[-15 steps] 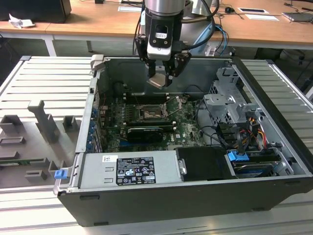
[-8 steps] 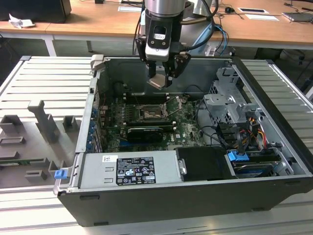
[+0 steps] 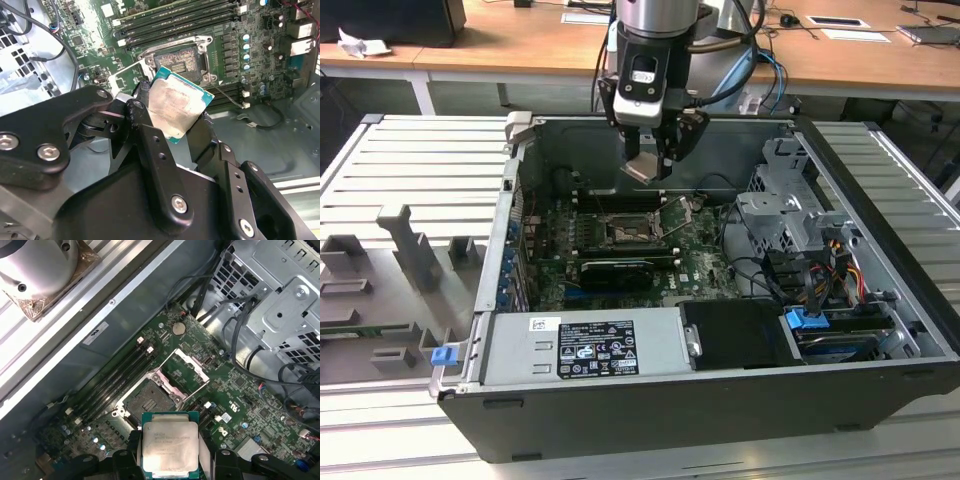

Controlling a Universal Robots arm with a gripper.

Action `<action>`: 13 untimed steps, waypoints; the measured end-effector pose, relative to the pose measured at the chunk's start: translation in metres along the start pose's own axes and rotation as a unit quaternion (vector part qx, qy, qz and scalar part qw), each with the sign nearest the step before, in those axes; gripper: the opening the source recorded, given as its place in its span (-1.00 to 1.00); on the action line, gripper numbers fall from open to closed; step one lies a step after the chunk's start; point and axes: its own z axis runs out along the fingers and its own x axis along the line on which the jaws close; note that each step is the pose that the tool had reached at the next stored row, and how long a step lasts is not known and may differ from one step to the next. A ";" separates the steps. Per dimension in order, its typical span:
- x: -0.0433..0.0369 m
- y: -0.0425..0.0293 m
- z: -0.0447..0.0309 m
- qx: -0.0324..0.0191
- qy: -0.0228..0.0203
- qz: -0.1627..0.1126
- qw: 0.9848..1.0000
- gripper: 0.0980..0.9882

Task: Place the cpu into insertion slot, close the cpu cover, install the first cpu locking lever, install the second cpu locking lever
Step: 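Place the cpu into insertion slot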

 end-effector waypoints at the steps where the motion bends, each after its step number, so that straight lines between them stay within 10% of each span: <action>1: 0.0000 0.0000 0.0002 0.000 0.000 0.002 1.000 0.00; 13: -0.0001 -0.0002 0.0029 0.000 -0.002 0.028 1.000 0.00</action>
